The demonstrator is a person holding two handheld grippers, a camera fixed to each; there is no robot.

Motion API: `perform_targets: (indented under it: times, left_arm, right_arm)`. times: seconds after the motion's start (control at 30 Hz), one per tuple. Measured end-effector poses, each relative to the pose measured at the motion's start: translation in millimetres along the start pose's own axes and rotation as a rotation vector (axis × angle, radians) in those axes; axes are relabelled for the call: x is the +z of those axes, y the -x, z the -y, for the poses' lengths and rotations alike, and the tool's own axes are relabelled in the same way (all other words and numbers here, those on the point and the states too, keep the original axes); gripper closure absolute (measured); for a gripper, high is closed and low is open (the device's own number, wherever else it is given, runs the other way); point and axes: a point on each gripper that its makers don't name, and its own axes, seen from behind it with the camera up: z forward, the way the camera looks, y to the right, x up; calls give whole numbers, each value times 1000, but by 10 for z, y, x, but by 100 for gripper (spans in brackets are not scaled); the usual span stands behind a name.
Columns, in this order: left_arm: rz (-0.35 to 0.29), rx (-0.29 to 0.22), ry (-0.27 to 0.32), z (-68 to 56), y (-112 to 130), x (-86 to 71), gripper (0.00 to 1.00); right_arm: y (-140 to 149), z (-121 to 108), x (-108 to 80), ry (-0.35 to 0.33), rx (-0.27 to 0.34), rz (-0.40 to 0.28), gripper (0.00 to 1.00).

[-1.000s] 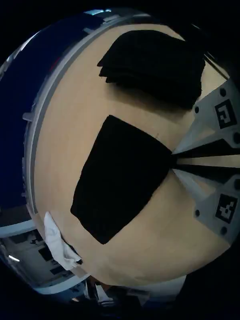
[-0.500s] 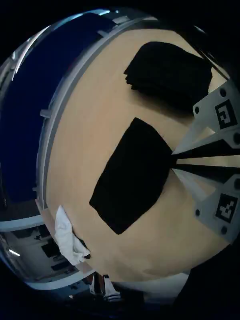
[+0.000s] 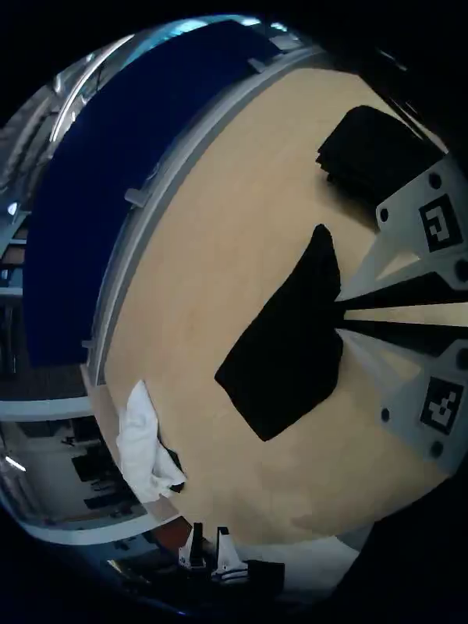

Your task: Fold towel

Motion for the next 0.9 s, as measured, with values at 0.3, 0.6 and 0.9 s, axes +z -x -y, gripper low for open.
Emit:
perform_targets:
  times: [0.3,0.6,0.9]
  left_arm:
    - [-8,-8,14,-15,9,-29,9]
    - [-25,-27,15,42,-4,-84,9]
    - [-37,-61,3,125,67,-143,9]
  right_arm:
    - [-84,91,40,-1,-26,10,91]
    - [-369,311,165,-27,-101,9,91]
    - [-642,782,514,-95,-193,22,91]
